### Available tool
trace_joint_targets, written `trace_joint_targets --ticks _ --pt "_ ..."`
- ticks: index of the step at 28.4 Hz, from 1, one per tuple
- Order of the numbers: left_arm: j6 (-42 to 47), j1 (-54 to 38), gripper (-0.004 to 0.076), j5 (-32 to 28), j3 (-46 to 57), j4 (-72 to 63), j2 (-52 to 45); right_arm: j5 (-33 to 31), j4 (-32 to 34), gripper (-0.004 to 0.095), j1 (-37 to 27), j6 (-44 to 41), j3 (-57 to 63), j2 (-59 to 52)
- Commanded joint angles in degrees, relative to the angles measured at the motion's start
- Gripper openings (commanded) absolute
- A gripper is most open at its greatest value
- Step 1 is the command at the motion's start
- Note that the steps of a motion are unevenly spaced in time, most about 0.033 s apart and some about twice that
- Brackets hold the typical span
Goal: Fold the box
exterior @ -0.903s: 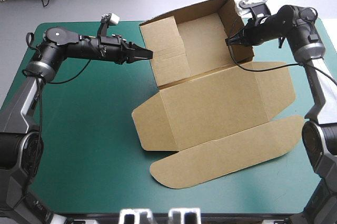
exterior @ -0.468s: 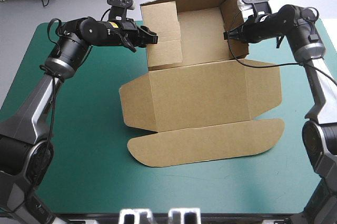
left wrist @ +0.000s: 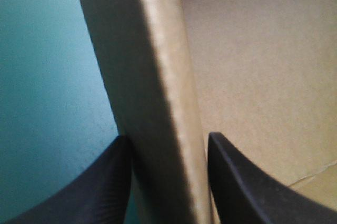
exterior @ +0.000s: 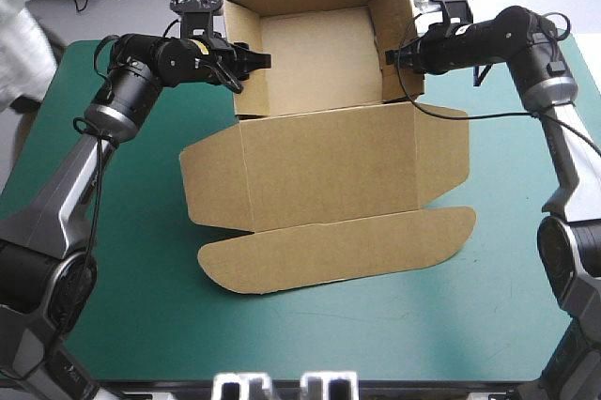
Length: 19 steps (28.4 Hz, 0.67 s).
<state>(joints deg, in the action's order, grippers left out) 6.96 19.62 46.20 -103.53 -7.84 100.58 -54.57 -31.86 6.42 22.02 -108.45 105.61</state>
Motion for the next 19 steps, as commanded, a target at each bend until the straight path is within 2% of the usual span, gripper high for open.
trace_joint_targets --ticks 1,3,5,8,9,11,14,15,19 --pt "1.78 0.55 0.0328 -2.46 -2.00 0.94 -2.70 1.78 -7.95 -0.0020 0.38 0.89 -1.94 -3.47" --pt "1.78 0.55 0.0320 -3.48 -2.00 0.67 -2.70 1.56 -7.84 -0.0020 0.38 0.89 -1.94 -3.47" --pt "1.78 0.55 0.0270 -4.51 -2.00 -0.04 -2.70 1.56 -7.29 -0.0020 0.38 0.89 -1.94 -3.47" --pt "1.08 0.55 0.0132 -5.17 -2.00 -1.01 -2.70 1.29 -5.72 -0.0020 0.38 0.40 -1.94 -3.47" --pt "0.30 0.55 0.0058 -5.06 -2.00 -1.15 -2.70 1.09 -4.88 -0.0020 0.38 0.02 -1.94 -3.47" --pt "-1.70 0.80 -0.0008 -4.50 -2.00 -1.61 -2.70 0.52 -2.89 -0.0020 0.62 -0.39 -1.94 -3.47" --pt "-3.07 1.68 -0.0008 -4.12 -2.00 -2.05 -2.38 -1.30 0.37 -0.0020 0.70 -1.32 -1.94 -3.47" --pt "-3.74 2.29 -0.0008 -3.65 -2.00 -1.93 -1.70 -3.25 4.91 -0.0019 1.18 -2.83 -1.94 -3.47" --pt "-4.54 4.32 -0.0008 0.43 -2.28 -1.33 0.57 -6.79 15.32 -0.0020 3.37 -6.72 -1.94 -3.10"
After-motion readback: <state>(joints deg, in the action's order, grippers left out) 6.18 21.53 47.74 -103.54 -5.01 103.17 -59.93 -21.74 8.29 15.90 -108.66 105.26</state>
